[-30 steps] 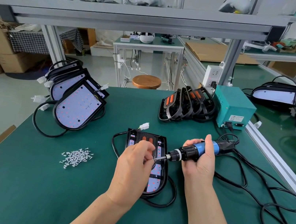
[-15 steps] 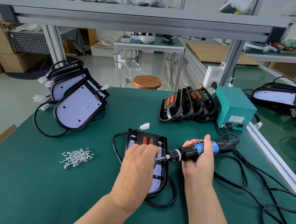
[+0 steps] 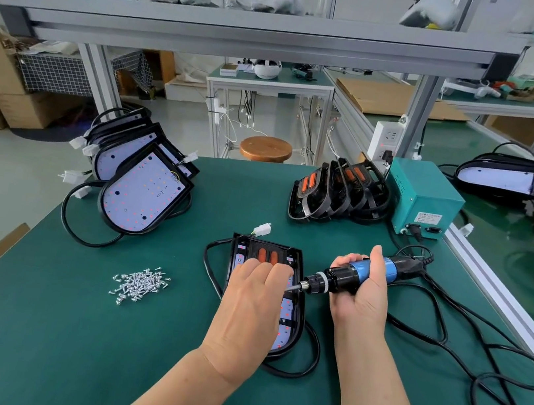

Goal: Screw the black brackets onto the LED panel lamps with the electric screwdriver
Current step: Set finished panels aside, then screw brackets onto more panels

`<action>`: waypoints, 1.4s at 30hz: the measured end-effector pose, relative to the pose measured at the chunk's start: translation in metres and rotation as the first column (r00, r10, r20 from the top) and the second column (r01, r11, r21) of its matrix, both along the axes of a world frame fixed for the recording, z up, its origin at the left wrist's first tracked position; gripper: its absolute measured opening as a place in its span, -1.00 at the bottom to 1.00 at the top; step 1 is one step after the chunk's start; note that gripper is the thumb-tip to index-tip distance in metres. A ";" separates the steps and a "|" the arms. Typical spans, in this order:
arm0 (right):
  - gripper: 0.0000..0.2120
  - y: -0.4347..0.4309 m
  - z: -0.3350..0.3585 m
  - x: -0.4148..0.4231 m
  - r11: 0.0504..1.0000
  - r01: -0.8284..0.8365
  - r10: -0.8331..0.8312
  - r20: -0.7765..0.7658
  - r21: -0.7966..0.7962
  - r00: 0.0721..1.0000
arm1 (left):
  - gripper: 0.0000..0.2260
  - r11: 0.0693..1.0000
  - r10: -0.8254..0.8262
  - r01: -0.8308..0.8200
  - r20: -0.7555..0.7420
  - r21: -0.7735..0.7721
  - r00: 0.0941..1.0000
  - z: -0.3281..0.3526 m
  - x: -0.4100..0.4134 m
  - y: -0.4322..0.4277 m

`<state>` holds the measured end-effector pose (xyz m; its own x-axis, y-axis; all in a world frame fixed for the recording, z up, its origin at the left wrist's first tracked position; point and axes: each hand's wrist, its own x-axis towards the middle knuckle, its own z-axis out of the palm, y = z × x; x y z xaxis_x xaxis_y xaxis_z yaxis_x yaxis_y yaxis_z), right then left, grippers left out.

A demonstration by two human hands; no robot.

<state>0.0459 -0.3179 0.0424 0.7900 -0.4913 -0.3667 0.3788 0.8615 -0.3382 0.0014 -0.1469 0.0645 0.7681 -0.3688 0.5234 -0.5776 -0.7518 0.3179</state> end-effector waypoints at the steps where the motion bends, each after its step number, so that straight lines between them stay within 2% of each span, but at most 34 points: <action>1: -0.72 0.000 0.000 0.000 1.000 -0.001 0.001 0.003 0.001 1.000 | -0.64 1.000 0.004 -0.004 -0.010 0.006 1.000 0.001 0.000 0.001; 11: -0.75 0.001 -0.003 0.001 1.000 0.000 0.001 0.020 -0.011 1.000 | -0.71 0.997 -0.057 0.053 -0.069 -0.059 0.996 0.006 0.000 -0.001; 14: -0.77 0.001 -0.003 0.001 1.000 0.006 -0.006 0.022 -0.019 1.000 | -0.79 0.989 -0.050 0.038 -0.075 -0.145 0.996 0.010 0.002 -0.001; 17: -0.79 0.000 -0.003 0.002 1.000 0.000 0.000 0.029 -0.004 1.000 | -0.79 0.958 0.047 -0.076 -0.110 -0.277 0.993 0.015 0.013 0.007; 19: -0.79 0.000 -0.004 0.001 1.000 -0.001 0.001 0.036 0.005 0.999 | -0.76 0.915 0.141 -0.201 -0.189 -0.350 0.972 0.014 0.024 0.019; 21: -0.79 0.000 -0.003 0.001 1.000 -0.001 0.001 0.032 -0.004 0.999 | -0.70 0.858 0.190 -0.327 -0.347 -0.396 0.919 0.010 0.034 0.032; 23: -0.80 0.001 -0.002 0.001 1.000 0.000 0.001 0.026 -0.014 1.000 | -0.63 0.836 0.193 -0.411 -0.506 -0.363 0.840 0.004 0.042 0.042; 26: -0.81 0.002 -0.001 0.000 1.000 0.004 -0.004 0.026 0.000 1.000 | -0.53 0.866 0.123 -0.410 -0.674 -0.285 0.728 -0.004 0.051 0.050; 30: -0.81 0.002 0.000 0.000 1.000 0.002 -0.002 0.033 0.016 0.999 | -0.32 0.830 -0.144 -0.356 -0.780 -0.430 0.609 -0.006 0.055 0.049; 32: -0.81 0.002 0.000 0.000 1.000 0.003 -0.003 0.033 0.007 0.999 | -0.30 0.793 -0.233 -0.356 -0.787 -0.494 0.572 -0.007 0.055 0.047; 36: -0.80 0.003 0.000 0.001 1.000 -0.003 0.003 0.017 0.017 1.000 | -0.38 0.751 -0.313 -0.356 -0.774 -0.556 0.550 -0.009 0.056 0.046; 42: -0.81 0.004 0.011 0.007 0.999 0.015 -0.015 -0.013 0.039 1.000 | -0.36 0.709 -0.354 -0.334 -0.723 -0.621 0.593 -0.014 0.055 0.045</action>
<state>0.0525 -0.3137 0.0530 0.7776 -0.4882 -0.3962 0.3876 0.8684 -0.3093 0.0561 -0.1019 0.0508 0.9620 -0.2147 -0.1684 0.1415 -0.1349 0.9807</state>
